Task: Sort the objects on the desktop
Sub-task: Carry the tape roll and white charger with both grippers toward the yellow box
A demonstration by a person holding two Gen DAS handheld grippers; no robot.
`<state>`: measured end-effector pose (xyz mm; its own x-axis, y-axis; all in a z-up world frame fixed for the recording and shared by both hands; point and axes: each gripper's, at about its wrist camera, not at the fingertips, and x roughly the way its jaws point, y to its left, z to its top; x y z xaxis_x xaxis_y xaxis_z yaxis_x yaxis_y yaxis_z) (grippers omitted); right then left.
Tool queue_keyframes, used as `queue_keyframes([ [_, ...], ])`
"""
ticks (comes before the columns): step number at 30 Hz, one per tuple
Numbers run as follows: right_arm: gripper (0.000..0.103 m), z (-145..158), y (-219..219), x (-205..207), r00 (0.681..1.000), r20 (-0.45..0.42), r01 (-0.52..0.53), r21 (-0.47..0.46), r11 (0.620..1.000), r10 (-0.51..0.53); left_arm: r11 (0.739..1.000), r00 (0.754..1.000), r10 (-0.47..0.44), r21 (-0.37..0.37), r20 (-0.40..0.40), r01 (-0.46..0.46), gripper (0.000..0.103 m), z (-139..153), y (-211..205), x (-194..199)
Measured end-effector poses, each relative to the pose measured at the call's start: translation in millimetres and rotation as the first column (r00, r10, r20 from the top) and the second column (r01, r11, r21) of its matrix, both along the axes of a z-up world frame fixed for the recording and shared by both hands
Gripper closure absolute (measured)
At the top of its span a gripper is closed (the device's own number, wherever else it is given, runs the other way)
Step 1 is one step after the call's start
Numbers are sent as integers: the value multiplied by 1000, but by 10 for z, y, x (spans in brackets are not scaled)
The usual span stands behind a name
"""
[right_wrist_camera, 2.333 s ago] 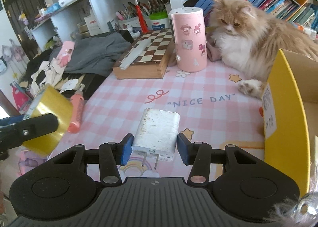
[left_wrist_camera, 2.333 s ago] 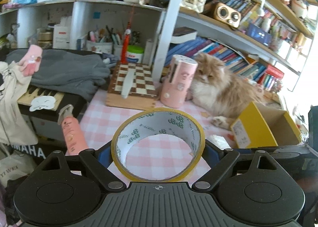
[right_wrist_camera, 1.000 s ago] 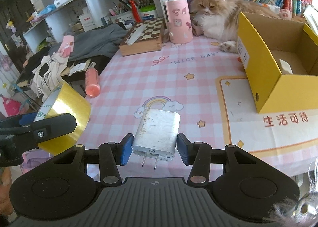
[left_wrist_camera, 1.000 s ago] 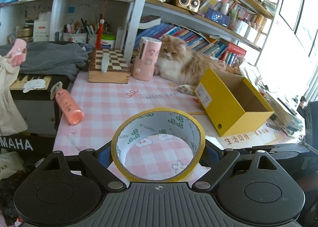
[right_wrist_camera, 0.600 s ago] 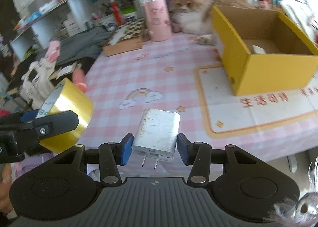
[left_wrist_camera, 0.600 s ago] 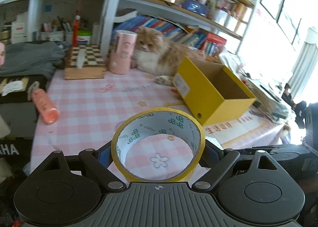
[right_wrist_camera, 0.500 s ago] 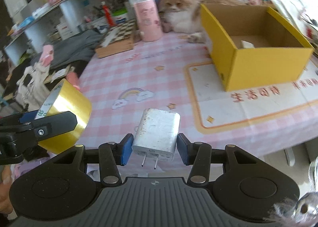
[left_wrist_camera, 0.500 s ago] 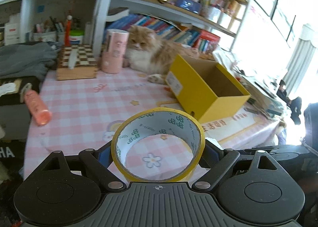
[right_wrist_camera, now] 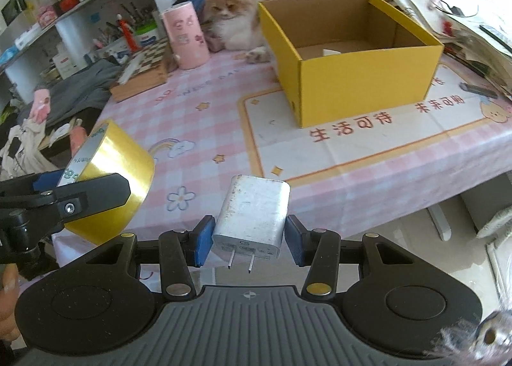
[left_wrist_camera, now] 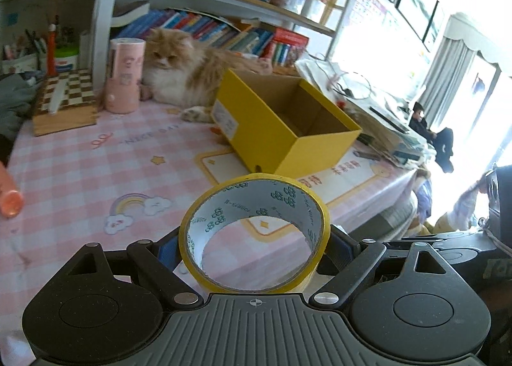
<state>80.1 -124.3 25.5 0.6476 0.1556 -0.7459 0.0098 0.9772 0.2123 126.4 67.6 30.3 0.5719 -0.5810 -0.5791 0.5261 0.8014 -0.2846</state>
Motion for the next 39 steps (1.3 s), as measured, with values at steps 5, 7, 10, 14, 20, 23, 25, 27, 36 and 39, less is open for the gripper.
queue_keyframes([
  [5,58,-17,-142,-39,1000,-6,27,-2,1000,-27,999,999,-41,13,-9,41,12,-20,-191,18],
  [7,58,-21,-203,-45,999,-9,33,0,999,-33,999,999,-50,15,-6,50,12,-18,-261,21],
  [10,58,-18,-295,-36,999,-7,34,-2,999,-34,998,999,-53,17,-5,53,12,-14,-384,39],
  [14,58,-15,-459,-12,1000,-1,28,-7,1000,-28,998,999,-50,22,4,50,12,1,-579,55],
  [20,58,-6,-768,50,1000,6,6,-12,1000,-6,998,999,-40,43,2,40,12,4,-938,88],
  [23,58,-5,-968,99,1000,-2,-3,-3,1000,3,998,999,-39,59,5,38,12,2,-1142,83],
  [25,58,-12,-1106,142,1000,-11,-7,7,1000,7,997,1000,-22,69,4,21,12,-11,-1256,87],
  [27,58,-14,-1243,180,1000,-17,-14,14,1000,14,997,1000,1,72,-1,-1,12,-18,-1338,98],
  [36,58,-39,-1726,394,997,-31,-63,47,997,64,994,999,50,98,3,-50,12,-58,-1785,128],
  [39,58,-30,-1868,483,996,-22,-81,49,996,82,992,997,72,100,22,-74,12,-46,-1906,134],
])
